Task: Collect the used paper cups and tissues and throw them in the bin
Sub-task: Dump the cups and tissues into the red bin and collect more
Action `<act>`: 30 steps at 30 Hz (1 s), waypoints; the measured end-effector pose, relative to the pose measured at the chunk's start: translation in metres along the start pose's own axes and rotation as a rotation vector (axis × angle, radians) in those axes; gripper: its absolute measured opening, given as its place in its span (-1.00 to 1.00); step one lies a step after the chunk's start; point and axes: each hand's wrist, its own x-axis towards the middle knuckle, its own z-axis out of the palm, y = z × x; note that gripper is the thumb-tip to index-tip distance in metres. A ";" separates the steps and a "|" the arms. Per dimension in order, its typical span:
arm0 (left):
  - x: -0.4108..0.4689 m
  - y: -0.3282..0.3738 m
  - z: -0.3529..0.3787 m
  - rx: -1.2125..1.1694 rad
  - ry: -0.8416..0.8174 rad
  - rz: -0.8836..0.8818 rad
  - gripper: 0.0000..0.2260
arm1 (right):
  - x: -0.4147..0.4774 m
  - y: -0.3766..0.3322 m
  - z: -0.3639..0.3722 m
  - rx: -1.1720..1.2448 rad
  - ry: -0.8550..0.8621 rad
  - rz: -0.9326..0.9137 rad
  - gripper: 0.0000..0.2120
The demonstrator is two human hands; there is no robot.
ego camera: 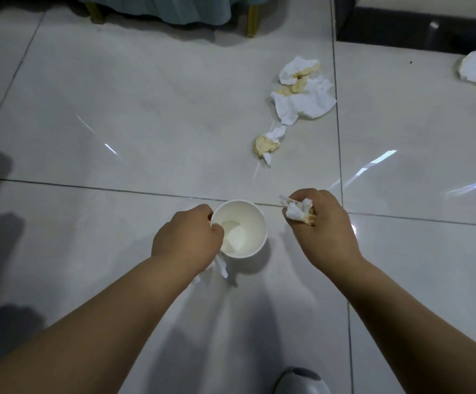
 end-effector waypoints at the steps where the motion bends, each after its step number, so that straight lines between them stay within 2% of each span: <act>1: 0.004 0.004 -0.006 -0.002 0.010 0.001 -0.83 | 0.009 0.001 -0.004 -0.015 -0.015 -0.015 -0.90; 5: 0.018 0.028 -0.040 0.017 0.072 -0.021 -0.79 | 0.045 0.000 -0.030 -0.047 -0.023 -0.016 -0.97; 10: 0.019 0.068 -0.100 0.092 0.125 -0.056 -0.77 | 0.070 -0.015 -0.075 -0.034 -0.101 0.001 -0.95; 12: 0.018 0.083 -0.127 0.116 0.138 -0.030 -0.77 | 0.081 -0.025 -0.089 -0.055 -0.141 -0.020 -0.96; 15: 0.025 0.093 -0.167 0.215 0.167 0.052 -0.75 | 0.102 -0.044 -0.099 -0.078 -0.189 -0.024 -0.86; 20: 0.063 0.087 -0.213 0.363 0.210 0.140 -0.75 | 0.145 -0.057 -0.078 -0.212 -0.236 -0.020 -0.81; 22: 0.088 0.082 -0.218 0.393 0.189 0.153 -0.75 | 0.161 -0.055 -0.064 -0.246 -0.246 -0.021 -0.78; 24: 0.118 0.083 -0.211 0.417 0.180 0.167 -0.74 | 0.174 -0.046 -0.048 -0.317 -0.269 -0.056 -0.67; 28: 0.161 0.088 -0.181 0.352 0.167 0.168 -0.76 | 0.190 -0.028 -0.013 -0.529 -0.406 -0.178 -0.43; 30: 0.177 0.090 -0.164 0.318 0.167 0.171 -0.77 | 0.197 -0.019 0.004 -0.578 -0.454 -0.231 -0.37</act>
